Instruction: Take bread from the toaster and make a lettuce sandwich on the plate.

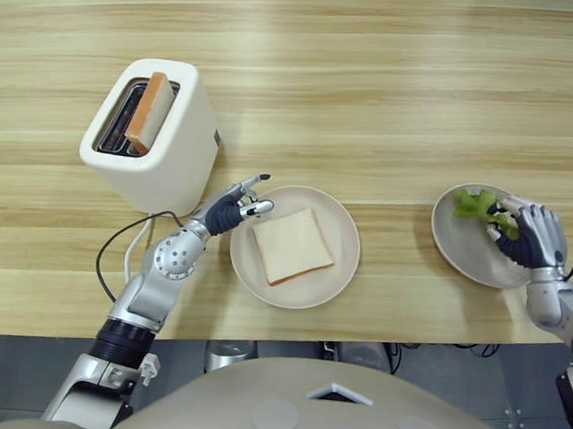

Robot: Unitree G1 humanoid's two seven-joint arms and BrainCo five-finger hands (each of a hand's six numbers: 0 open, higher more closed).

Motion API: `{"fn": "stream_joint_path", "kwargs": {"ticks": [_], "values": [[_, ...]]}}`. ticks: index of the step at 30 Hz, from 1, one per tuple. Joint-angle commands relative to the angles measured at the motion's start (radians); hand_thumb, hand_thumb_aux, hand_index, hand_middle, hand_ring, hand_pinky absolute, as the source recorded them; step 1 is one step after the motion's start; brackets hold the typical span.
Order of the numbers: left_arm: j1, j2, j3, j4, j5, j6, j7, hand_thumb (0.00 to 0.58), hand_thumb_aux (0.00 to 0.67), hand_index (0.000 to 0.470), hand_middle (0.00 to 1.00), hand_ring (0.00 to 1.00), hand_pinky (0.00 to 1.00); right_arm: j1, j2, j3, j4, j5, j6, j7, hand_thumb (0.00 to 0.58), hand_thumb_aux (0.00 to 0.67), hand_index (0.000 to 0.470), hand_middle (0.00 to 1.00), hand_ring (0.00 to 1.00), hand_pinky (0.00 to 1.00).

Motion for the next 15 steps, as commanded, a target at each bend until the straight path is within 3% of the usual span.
{"fn": "stream_joint_path", "kwargs": {"ticks": [1, 8, 15], "values": [[-0.004, 0.015, 0.012, -0.002, -0.010, -0.002, -0.008, 0.000, 0.000, 0.000, 1.00, 1.00, 1.00, -0.052, -0.014, -0.007, -0.156, -0.019, -0.049, 0.017, 0.580, 0.670, 0.460, 1.00, 1.00, 1.00], [-0.010, 0.025, 0.056, -0.037, -0.022, -0.013, 0.013, 0.000, 0.000, 0.000, 1.00, 1.00, 1.00, -0.094, 0.087, -0.005, -0.430, -0.029, -0.069, 0.126, 0.580, 0.670, 0.460, 1.00, 1.00, 1.00], [-0.021, 0.047, 0.170, -0.154, -0.091, -0.015, 0.009, 0.000, 0.000, 0.000, 1.00, 1.00, 1.00, -0.127, 0.280, 0.062, -0.582, -0.090, -0.037, 0.267, 0.580, 0.670, 0.460, 1.00, 1.00, 1.00]]}}
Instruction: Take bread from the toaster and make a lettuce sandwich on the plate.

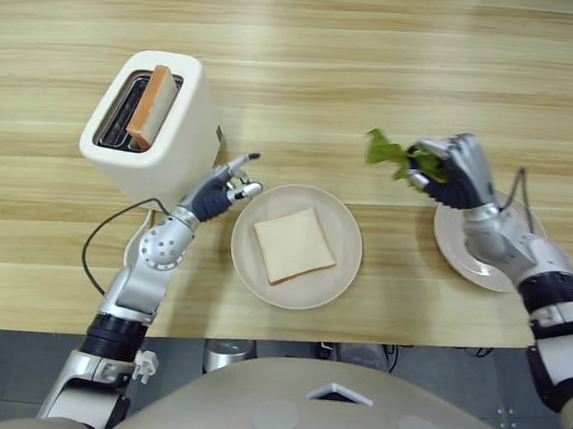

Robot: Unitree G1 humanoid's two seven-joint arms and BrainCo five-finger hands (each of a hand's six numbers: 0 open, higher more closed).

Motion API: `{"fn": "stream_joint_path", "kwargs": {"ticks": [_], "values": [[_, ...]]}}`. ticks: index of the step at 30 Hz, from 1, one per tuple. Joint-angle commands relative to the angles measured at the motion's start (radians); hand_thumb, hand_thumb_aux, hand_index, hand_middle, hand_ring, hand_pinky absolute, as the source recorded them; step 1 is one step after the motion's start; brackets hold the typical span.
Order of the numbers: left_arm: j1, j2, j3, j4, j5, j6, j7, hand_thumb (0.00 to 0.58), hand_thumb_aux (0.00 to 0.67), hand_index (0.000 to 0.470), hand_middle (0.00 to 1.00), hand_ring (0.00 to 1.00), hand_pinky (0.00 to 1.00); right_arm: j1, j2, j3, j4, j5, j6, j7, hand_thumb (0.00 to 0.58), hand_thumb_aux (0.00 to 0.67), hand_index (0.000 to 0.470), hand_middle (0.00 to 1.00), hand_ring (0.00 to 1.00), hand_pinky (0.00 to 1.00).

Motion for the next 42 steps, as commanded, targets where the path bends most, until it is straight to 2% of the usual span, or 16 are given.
{"fn": "stream_joint_path", "kwargs": {"ticks": [1, 8, 9, 10, 11, 12, 14, 21, 27, 28, 29, 30, 40, 42], "values": [[0.006, 0.028, 0.065, -0.074, -0.038, 0.010, -0.011, 0.000, 0.000, 0.000, 1.00, 1.00, 1.00, -0.034, 0.084, 0.063, -0.045, -0.080, 0.020, 0.059, 0.580, 0.670, 0.460, 1.00, 1.00, 1.00], [0.030, 0.063, 0.117, -0.136, -0.054, 0.011, -0.031, 0.000, 0.000, 0.000, 1.00, 1.00, 1.00, -0.096, 0.214, 0.223, 0.017, -0.261, 0.070, 0.064, 0.580, 0.670, 0.460, 1.00, 1.00, 1.00], [0.039, 0.068, 0.126, -0.152, -0.054, 0.011, -0.030, 0.000, 0.000, 0.000, 0.95, 0.95, 0.95, -0.099, 0.218, 0.251, 0.020, -0.288, 0.076, 0.070, 0.580, 0.670, 0.460, 1.00, 1.00, 1.00], [0.048, 0.072, 0.137, -0.167, -0.059, 0.010, -0.030, 0.000, 0.000, 0.000, 0.95, 0.95, 0.95, -0.099, 0.218, 0.277, 0.019, -0.313, 0.080, 0.075, 0.580, 0.670, 0.460, 1.00, 1.00, 1.00], [0.057, 0.073, 0.147, -0.181, -0.066, 0.009, -0.030, 0.000, 0.000, 0.000, 0.47, 0.47, 0.47, -0.100, 0.216, 0.307, 0.025, -0.332, 0.076, 0.093, 0.580, 0.670, 0.460, 1.00, 1.00, 1.00], [0.063, 0.073, 0.156, -0.196, -0.072, 0.012, -0.034, 0.000, 0.000, 0.000, 0.47, 0.47, 0.47, -0.101, 0.206, 0.339, 0.017, -0.367, 0.079, 0.101, 0.580, 0.670, 0.460, 1.00, 1.00, 1.00], [0.068, 0.072, 0.166, -0.216, -0.081, 0.018, -0.043, 0.000, 0.000, 0.000, 0.00, 0.00, 0.00, -0.099, 0.192, 0.377, 0.008, -0.397, 0.076, 0.114, 0.580, 0.670, 0.460, 1.00, 1.00, 1.00], [0.064, 0.067, 0.177, -0.208, -0.079, 0.014, -0.041, 0.000, 0.000, 0.000, 0.00, 0.00, 0.00, -0.074, 0.142, 0.413, -0.036, -0.368, 0.032, 0.175, 0.580, 0.670, 0.460, 1.00, 1.00, 1.00], [0.063, 0.062, 0.168, -0.199, -0.074, 0.014, -0.039, 0.000, 0.000, 0.000, 0.00, 0.00, 0.00, -0.060, 0.126, 0.396, -0.056, -0.340, 0.042, 0.205, 0.580, 0.670, 0.460, 1.00, 1.00, 1.00], [0.062, 0.061, 0.166, -0.196, -0.073, 0.013, -0.039, 0.000, 0.000, 0.000, 0.00, 0.00, 0.00, -0.058, 0.127, 0.394, -0.054, -0.336, 0.046, 0.210, 0.322, 0.223, 0.153, 0.58, 0.58, 0.58], [0.061, 0.061, 0.164, -0.193, -0.073, 0.012, -0.041, 0.000, 0.000, 0.000, 0.00, 0.00, 0.00, -0.056, 0.128, 0.391, -0.055, -0.333, 0.053, 0.215, 0.000, 0.000, 0.000, 0.15, 0.15, 0.15], [0.061, 0.062, 0.162, -0.189, -0.072, 0.011, -0.042, 0.000, 0.000, 0.000, 0.00, 0.00, 0.00, -0.055, 0.128, 0.390, -0.055, -0.331, 0.060, 0.218, 0.000, 0.000, 0.000, 0.00, 0.00, 0.00], [0.070, 0.061, 0.159, -0.209, -0.075, -0.010, -0.051, 0.000, 0.000, 0.000, 0.00, 0.00, 0.00, -0.066, 0.125, 0.353, -0.050, -0.270, 0.086, 0.258, 0.000, 0.000, 0.000, 0.00, 0.00, 0.00], [0.074, 0.064, 0.158, -0.205, -0.065, -0.016, -0.050, 0.000, 0.000, 0.000, 0.00, 0.00, 0.00, -0.068, 0.113, 0.348, -0.062, -0.255, 0.086, 0.306, 0.000, 0.000, 0.000, 0.00, 0.00, 0.00]]}}
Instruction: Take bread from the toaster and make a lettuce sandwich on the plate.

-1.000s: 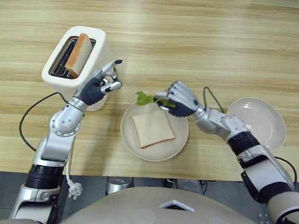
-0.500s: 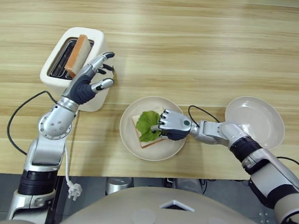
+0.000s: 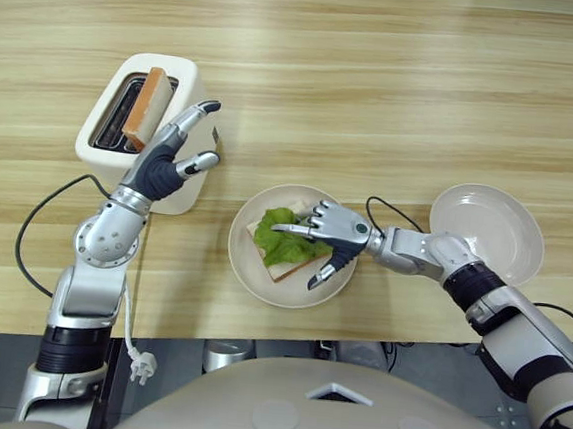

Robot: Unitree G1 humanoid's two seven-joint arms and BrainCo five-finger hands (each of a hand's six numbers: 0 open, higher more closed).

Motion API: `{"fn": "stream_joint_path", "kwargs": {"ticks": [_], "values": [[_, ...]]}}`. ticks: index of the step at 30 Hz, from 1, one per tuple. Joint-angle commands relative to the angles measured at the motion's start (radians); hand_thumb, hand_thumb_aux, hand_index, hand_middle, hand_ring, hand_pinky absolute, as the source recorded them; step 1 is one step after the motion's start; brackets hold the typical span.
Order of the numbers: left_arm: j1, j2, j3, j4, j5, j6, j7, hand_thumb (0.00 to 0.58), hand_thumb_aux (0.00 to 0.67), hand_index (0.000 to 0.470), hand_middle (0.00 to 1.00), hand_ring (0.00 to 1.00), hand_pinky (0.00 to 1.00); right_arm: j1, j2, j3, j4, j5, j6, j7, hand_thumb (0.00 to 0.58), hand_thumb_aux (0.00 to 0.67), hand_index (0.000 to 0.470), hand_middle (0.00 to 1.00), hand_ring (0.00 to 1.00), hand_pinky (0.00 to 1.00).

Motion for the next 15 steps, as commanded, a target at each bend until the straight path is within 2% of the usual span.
{"fn": "stream_joint_path", "kwargs": {"ticks": [1, 8, 15], "values": [[0.019, 0.007, -0.007, -0.006, 0.007, -0.006, -0.009, 0.000, 0.000, 0.000, 0.00, 0.00, 0.00, -0.003, -0.021, -0.025, -0.026, 0.052, -0.001, 0.103, 0.000, 0.000, 0.000, 0.00, 0.00, 0.00], [0.030, 0.014, 0.011, -0.093, 0.008, -0.009, -0.015, 0.000, 0.000, 0.000, 0.00, 0.00, 0.00, 0.040, -0.077, -0.098, -0.195, 0.203, 0.011, 0.323, 0.000, 0.000, 0.000, 0.00, 0.00, 0.00], [0.032, -0.015, 0.095, -0.247, -0.012, 0.014, 0.028, 0.000, 0.000, 0.000, 0.00, 0.00, 0.00, 0.071, -0.086, -0.179, -0.268, 0.257, 0.048, 0.397, 0.000, 0.000, 0.000, 0.00, 0.00, 0.00]]}}
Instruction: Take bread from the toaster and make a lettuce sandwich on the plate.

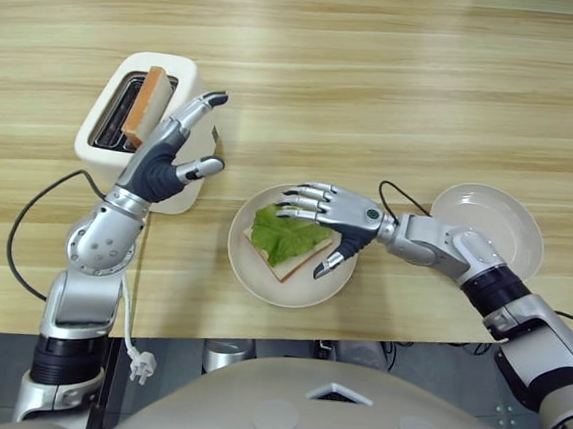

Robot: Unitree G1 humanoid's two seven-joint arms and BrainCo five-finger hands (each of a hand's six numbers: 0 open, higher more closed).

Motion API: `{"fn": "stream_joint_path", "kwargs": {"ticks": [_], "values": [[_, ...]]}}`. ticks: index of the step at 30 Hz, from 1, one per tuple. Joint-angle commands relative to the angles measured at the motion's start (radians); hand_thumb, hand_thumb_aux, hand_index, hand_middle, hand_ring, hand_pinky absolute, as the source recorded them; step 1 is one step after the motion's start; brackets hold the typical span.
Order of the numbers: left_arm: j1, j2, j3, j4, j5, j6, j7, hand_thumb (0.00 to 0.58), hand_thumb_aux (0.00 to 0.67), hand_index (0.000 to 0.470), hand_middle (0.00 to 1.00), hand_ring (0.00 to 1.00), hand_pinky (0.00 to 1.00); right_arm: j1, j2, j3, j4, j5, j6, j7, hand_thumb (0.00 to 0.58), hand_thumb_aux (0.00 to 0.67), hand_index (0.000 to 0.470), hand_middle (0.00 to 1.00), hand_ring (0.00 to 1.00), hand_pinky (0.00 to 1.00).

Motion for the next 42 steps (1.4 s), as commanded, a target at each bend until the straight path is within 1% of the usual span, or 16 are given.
{"fn": "stream_joint_path", "kwargs": {"ticks": [1, 5, 10, 14, 20, 26, 27, 28, 29, 30, 31, 32, 33, 34, 35, 42], "values": [[0.005, -0.013, 0.074, -0.070, -0.018, 0.021, 0.027, 0.000, 0.000, 0.000, 0.00, 0.00, 0.00, 0.014, -0.003, -0.039, -0.014, 0.021, 0.020, 0.035, 0.000, 0.000, 0.000, 0.00, 0.00, 0.00], [0.023, -0.011, 0.146, -0.088, -0.033, 0.026, 0.035, 0.000, 0.000, 0.000, 0.00, 0.00, 0.00, 0.023, 0.006, -0.062, -0.019, 0.028, 0.026, 0.043, 0.000, 0.000, 0.000, 0.00, 0.00, 0.00], [0.028, 0.027, 0.254, -0.007, 0.054, 0.066, 0.076, 0.000, 0.000, 0.000, 0.00, 0.00, 0.00, 0.031, 0.025, -0.108, -0.018, 0.026, 0.038, -0.006, 0.000, 0.000, 0.000, 0.00, 0.00, 0.00], [0.026, 0.084, 0.219, 0.131, 0.200, 0.094, 0.100, 0.000, 0.000, 0.000, 0.00, 0.00, 0.00, 0.044, 0.035, -0.152, -0.004, 0.033, 0.064, -0.042, 0.000, 0.000, 0.000, 0.00, 0.00, 0.00], [-0.020, 0.116, 0.182, 0.262, 0.350, 0.153, 0.173, 0.000, 0.000, 0.000, 0.00, 0.00, 0.00, 0.063, 0.026, -0.185, 0.012, 0.035, 0.058, -0.070, 0.000, 0.000, 0.000, 0.00, 0.00, 0.00], [-0.083, 0.137, 0.129, 0.341, 0.438, 0.198, 0.223, 0.000, 0.000, 0.000, 0.00, 0.00, 0.00, 0.076, 0.027, -0.181, 0.039, 0.021, 0.055, -0.089, 0.000, 0.000, 0.000, 0.00, 0.00, 0.00], [-0.092, 0.140, 0.119, 0.351, 0.451, 0.206, 0.227, 0.018, 0.011, 0.007, 0.00, 0.00, 0.00, 0.080, 0.028, -0.181, 0.038, 0.023, 0.054, -0.091, 0.000, 0.000, 0.000, 0.00, 0.00, 0.00], [-0.099, 0.142, 0.111, 0.360, 0.459, 0.212, 0.228, 0.018, 0.011, 0.007, 0.00, 0.00, 0.00, 0.082, 0.029, -0.181, 0.039, 0.023, 0.052, -0.093, 0.000, 0.000, 0.000, 0.00, 0.00, 0.00], [-0.105, 0.147, 0.099, 0.370, 0.463, 0.218, 0.222, 0.179, 0.113, 0.078, 0.00, 0.00, 0.00, 0.084, 0.030, -0.180, 0.040, 0.021, 0.051, -0.096, 0.000, 0.000, 0.000, 0.00, 0.00, 0.00], [-0.112, 0.151, 0.086, 0.383, 0.469, 0.222, 0.218, 0.352, 0.250, 0.171, 0.00, 0.00, 0.00, 0.086, 0.028, -0.176, 0.042, 0.008, 0.053, -0.104, 0.000, 0.000, 0.000, 0.00, 0.00, 0.00], [-0.119, 0.154, 0.074, 0.397, 0.473, 0.223, 0.216, 0.462, 0.368, 0.253, 0.00, 0.00, 0.00, 0.088, 0.025, -0.170, 0.044, -0.010, 0.056, -0.113, 0.000, 0.000, 0.000, 0.00, 0.00, 0.00], [-0.125, 0.160, 0.061, 0.410, 0.476, 0.223, 0.208, 0.535, 0.483, 0.332, 0.00, 0.00, 0.00, 0.091, 0.024, -0.167, 0.048, -0.019, 0.059, -0.119, 0.000, 0.000, 0.000, 0.00, 0.00, 0.00], [-0.128, 0.164, 0.050, 0.419, 0.473, 0.221, 0.201, 0.566, 0.568, 0.390, 0.00, 0.00, 0.00, 0.093, 0.026, -0.167, 0.054, -0.017, 0.057, -0.122, 0.000, 0.000, 0.000, 0.00, 0.00, 0.00], [-0.128, 0.166, 0.041, 0.423, 0.466, 0.219, 0.195, 0.570, 0.581, 0.399, 0.00, 0.00, 0.00, 0.097, 0.028, -0.169, 0.056, -0.010, 0.054, -0.123, 0.000, 0.000, 0.000, 0.00, 0.00, 0.00], [-0.129, 0.168, 0.030, 0.426, 0.462, 0.220, 0.188, 0.580, 0.670, 0.460, 0.00, 0.00, 0.00, 0.102, 0.028, -0.172, 0.056, -0.009, 0.055, -0.126, 0.000, 0.000, 0.000, 0.00, 0.00, 0.00], [-0.136, 0.201, 0.008, 0.497, 0.481, 0.235, 0.206, 0.580, 0.670, 0.460, 0.00, 0.00, 0.00, 0.127, 0.021, -0.185, 0.058, -0.005, 0.063, -0.144, 0.000, 0.000, 0.000, 0.00, 0.00, 0.00]]}}
